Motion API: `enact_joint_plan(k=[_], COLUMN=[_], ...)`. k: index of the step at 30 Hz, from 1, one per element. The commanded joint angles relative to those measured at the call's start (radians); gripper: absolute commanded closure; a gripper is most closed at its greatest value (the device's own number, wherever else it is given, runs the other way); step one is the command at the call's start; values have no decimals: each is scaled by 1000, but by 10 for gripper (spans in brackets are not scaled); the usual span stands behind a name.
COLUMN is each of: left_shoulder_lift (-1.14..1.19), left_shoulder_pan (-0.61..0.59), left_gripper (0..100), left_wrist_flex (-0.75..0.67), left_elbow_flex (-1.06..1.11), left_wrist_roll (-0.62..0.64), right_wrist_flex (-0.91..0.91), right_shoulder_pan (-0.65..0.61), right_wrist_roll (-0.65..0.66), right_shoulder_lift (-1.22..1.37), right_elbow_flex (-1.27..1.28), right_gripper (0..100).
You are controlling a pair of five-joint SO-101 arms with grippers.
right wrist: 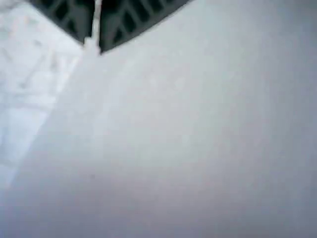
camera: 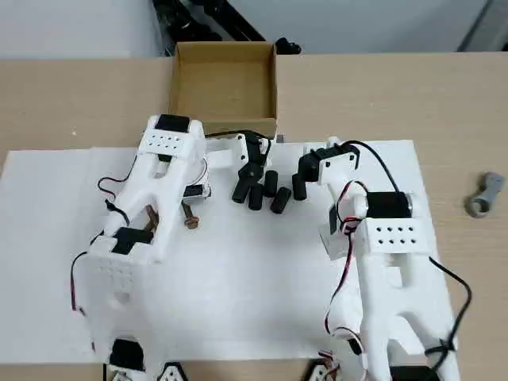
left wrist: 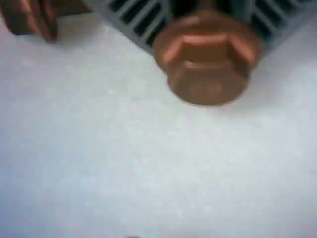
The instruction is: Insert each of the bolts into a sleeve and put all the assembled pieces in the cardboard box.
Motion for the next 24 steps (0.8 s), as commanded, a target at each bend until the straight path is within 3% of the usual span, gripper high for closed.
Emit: enact_joint_plan(k=[1, 11, 17, 24], left_shoulder_lift=[0, 0, 0, -55], left_shoulder_pan=[-38, -40, -43, -95], left_gripper=[994, 994, 994, 994], left_wrist_flex=[34, 201, 201, 204], left_elbow_flex=[-94, -349, -519, -754], left_wrist_roll=[-11, 29, 315, 858], right_wrist_flex=[-16, -38, -31, 107], right_shoulder_pan=[8, 4, 1, 1], right_wrist_roll=[5, 3, -2, -3], right_shoulder_lift=[-2, -2, -1, 101], right_elbow_flex=[-38, -38, -48, -269], right_gripper=[995, 995, 995, 995])
